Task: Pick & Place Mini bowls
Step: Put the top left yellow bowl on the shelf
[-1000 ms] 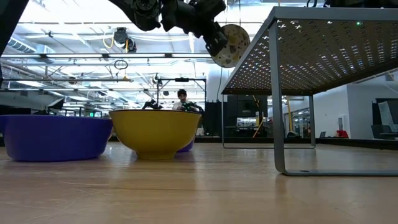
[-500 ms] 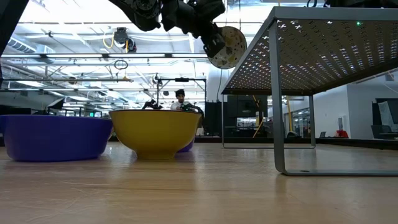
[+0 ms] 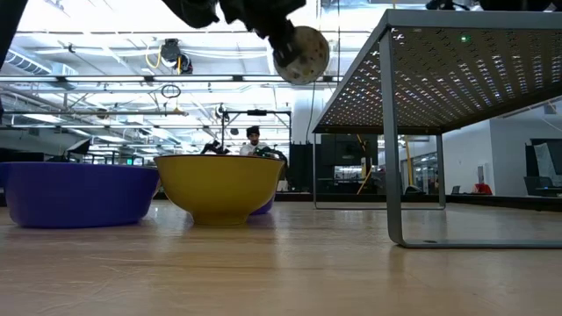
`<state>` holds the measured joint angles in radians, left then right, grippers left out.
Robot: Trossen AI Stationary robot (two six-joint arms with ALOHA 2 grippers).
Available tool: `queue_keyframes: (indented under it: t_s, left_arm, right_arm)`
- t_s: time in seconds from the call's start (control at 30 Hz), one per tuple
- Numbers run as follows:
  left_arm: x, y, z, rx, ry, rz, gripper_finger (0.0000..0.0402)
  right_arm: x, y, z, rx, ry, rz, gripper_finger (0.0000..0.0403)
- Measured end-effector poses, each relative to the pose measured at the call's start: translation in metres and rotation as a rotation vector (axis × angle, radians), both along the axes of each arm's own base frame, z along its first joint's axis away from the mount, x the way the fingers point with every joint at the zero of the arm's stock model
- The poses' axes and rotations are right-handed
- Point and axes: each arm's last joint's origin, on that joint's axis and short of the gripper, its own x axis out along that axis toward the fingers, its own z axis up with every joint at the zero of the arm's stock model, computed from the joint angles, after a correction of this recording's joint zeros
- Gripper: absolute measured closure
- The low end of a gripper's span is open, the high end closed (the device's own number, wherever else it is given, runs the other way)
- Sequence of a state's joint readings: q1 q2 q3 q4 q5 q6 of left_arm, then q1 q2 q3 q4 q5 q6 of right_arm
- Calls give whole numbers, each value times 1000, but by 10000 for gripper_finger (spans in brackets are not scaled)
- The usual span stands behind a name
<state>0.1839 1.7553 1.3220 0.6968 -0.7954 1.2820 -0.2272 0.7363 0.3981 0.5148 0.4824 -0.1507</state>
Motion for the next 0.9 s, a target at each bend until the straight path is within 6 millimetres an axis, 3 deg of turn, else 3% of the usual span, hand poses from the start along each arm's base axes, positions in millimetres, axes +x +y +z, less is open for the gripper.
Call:
queue_keyframes:
  t_s: [0.2,0.27,0.5,0.73,0.9]
  left_arm:
    - [-1,-33,1,-102,107,-352,392]
    - [1,-45,-1,-95,132,-399,392]
    - [-1,-72,3,4,218,-216,392]
    - [-3,-72,1,34,294,-138,392]
    - [-3,-71,-9,-36,312,-129,392]
  right_arm:
    - [3,5,2,-51,5,204,226]
    - [4,10,1,-90,37,262,226]
    - [14,42,-10,-159,187,252,226]
    - [29,74,-15,-233,296,7,218]
    - [53,91,-10,-300,346,-6,207]
